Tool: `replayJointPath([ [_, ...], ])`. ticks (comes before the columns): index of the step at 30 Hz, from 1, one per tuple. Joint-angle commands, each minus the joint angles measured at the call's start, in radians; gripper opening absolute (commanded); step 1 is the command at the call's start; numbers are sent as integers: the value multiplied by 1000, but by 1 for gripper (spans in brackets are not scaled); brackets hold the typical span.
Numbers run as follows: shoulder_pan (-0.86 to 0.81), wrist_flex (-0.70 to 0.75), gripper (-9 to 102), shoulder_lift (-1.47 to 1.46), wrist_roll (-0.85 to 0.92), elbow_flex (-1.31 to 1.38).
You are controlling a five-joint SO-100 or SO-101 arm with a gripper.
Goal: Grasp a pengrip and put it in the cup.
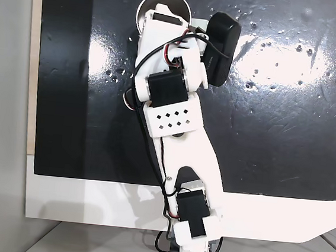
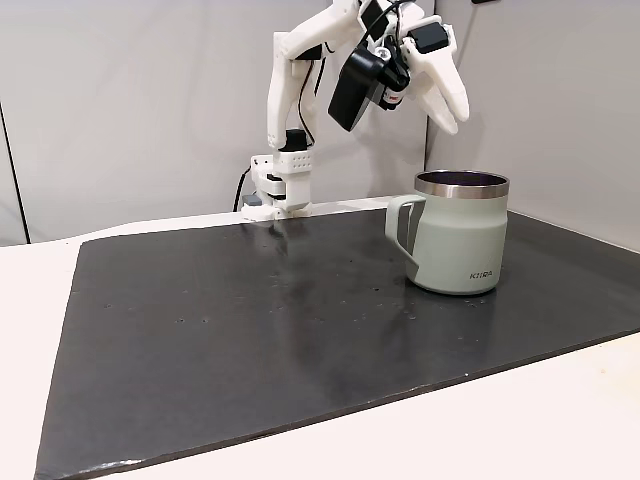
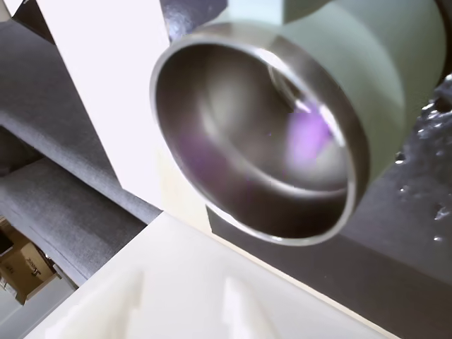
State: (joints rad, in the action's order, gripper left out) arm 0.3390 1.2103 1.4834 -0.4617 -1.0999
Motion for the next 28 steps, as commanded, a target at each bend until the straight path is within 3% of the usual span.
replayJointPath([
  [1, 6, 9, 17, 17, -11, 77],
  [28, 6, 20, 16, 28, 8, 71],
])
